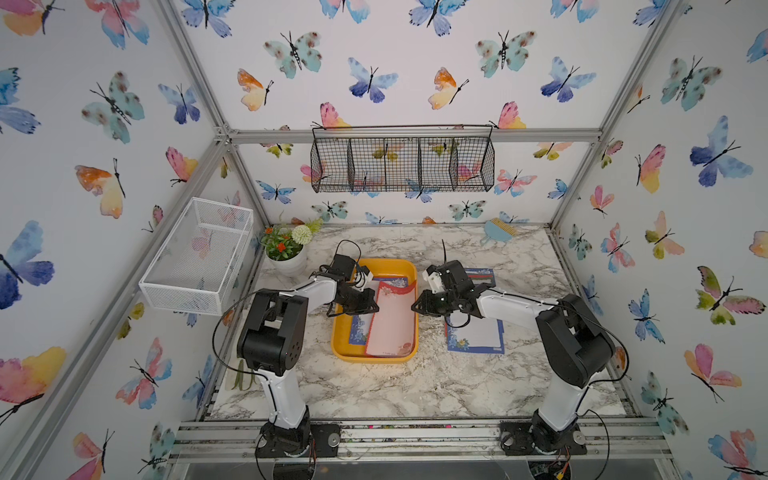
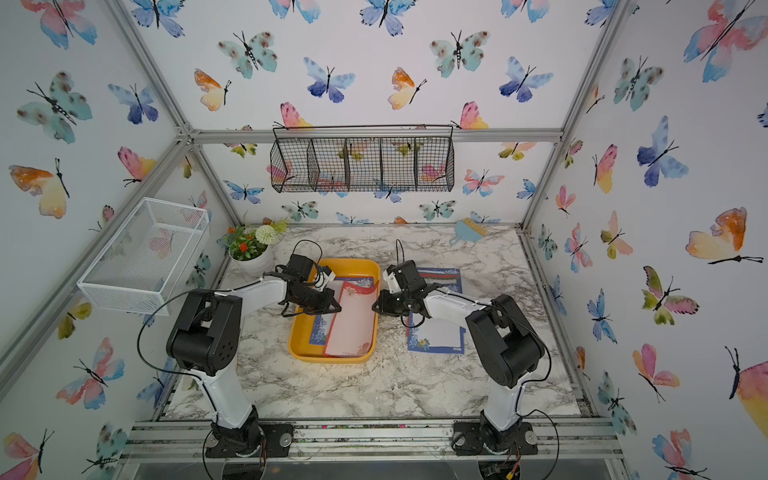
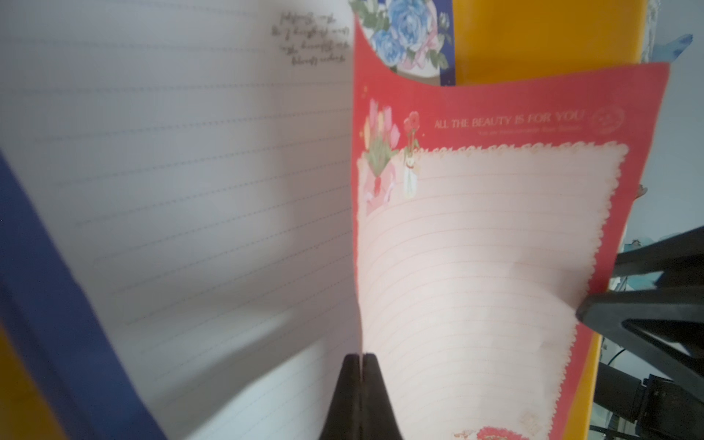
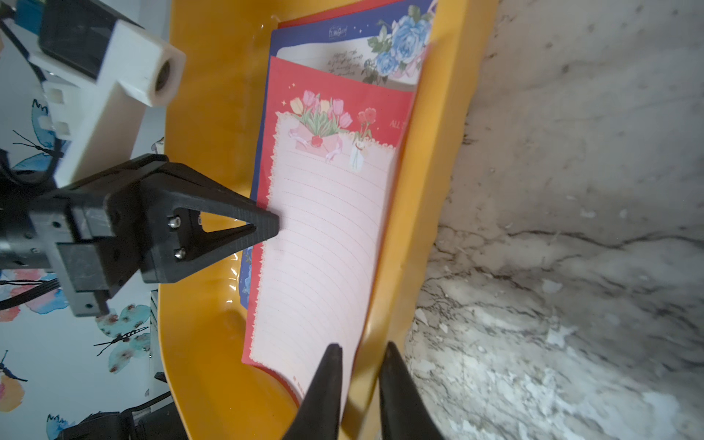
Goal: Take out the stationery paper from the storage box
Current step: Pick up the stationery paper from the storage box.
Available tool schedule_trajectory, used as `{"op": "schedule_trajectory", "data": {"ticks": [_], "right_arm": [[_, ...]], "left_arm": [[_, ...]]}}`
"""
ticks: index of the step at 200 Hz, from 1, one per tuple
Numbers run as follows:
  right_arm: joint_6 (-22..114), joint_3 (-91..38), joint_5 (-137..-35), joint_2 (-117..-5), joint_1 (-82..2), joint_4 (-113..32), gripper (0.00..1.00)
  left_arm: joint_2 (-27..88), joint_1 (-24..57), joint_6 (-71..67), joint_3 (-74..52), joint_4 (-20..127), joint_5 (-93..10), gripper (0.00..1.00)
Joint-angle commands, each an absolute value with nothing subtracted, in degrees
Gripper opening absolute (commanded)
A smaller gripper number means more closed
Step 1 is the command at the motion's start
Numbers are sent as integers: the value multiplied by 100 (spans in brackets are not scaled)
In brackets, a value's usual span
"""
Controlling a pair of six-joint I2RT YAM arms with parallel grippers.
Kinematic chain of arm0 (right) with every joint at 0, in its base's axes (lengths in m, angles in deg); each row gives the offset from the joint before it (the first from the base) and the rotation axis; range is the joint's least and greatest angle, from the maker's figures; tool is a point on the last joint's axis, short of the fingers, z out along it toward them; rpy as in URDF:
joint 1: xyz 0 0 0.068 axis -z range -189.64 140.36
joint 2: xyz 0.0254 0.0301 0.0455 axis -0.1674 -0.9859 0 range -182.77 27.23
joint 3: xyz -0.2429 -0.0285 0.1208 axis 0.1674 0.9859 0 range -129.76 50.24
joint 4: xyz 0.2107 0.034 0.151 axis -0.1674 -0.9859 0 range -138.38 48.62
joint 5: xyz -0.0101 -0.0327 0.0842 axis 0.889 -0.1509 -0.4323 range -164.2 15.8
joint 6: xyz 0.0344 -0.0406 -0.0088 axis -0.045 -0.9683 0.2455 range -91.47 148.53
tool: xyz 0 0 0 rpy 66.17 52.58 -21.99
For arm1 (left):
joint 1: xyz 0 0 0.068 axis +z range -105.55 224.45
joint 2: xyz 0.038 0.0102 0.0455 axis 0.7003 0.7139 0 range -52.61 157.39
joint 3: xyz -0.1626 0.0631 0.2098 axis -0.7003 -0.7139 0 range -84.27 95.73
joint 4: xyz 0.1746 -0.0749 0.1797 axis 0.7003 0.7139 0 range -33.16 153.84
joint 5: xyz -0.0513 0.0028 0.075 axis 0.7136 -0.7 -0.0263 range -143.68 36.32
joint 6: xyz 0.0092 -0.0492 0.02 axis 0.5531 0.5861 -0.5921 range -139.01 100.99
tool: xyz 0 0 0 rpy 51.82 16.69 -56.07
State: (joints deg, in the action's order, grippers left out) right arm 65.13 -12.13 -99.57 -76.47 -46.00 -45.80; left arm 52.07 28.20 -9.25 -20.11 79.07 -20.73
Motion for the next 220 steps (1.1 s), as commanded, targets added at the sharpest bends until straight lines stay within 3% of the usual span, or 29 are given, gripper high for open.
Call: {"op": "schedule_trajectory", "data": {"ticks": [1,47,145,183,220], "right_arm": [[6349,-1413,-9800,-7498,-4630,-4799,30],[6113,-1497,-9430,-6917,-4629,-4999,47],[5187,-803,-8998,-4995,-4629,-4126,53],[4623,-388,-8861,-4204,-4629,-3513,61],[3928,-588,-9193,-4008,-4620,-3423,70]], "left_arm": [[4567,2801,-1126,-2009,7994,-2322,0],[3520,2801,-1080,-1842,8058,-2546,0],[2237,2788,-1396,-237,8015,-2652,0],[2064,2833,-1757,66,7487,-2286,0],[1987,2924,-1355,-225,6038,-1101,0]]}}
